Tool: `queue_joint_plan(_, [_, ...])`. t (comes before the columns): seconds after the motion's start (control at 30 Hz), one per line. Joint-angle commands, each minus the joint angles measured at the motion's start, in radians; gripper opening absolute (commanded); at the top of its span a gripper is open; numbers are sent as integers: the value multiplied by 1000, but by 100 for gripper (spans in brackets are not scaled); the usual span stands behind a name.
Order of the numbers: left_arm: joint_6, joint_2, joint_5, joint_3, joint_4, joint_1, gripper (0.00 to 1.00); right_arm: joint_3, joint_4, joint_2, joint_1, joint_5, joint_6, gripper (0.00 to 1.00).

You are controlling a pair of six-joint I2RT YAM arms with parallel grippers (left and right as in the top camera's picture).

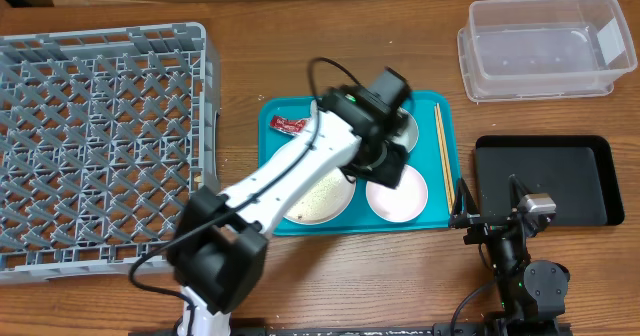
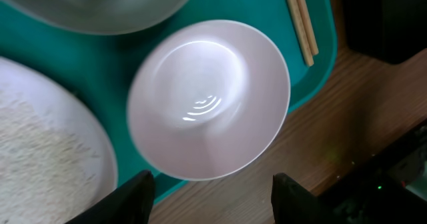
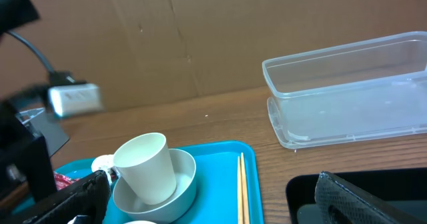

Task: Sort waste into correct bins and load items into the dishwasher
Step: 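Reach the left gripper to the pink bowl on the tray and grasp it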

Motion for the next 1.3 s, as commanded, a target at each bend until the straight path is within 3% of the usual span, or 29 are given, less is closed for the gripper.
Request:
queue_joint_plan(0.0, [-13,58,-25,23,25,-59,59,-10,6,-11,-6,13,3,100])
queue_joint_plan(0.5, [32,134,-89,23,71,-194,52,-10,6,-11,-6,13,3,100])
queue_joint_plan(0.77, [32,134,-207,9,24,-231,51,-10,6,-11,-6,13,3,100])
queue_joint_plan(1.27, [31,134,-184,-114,119,-232,47,-10,6,-11,-6,13,3,100])
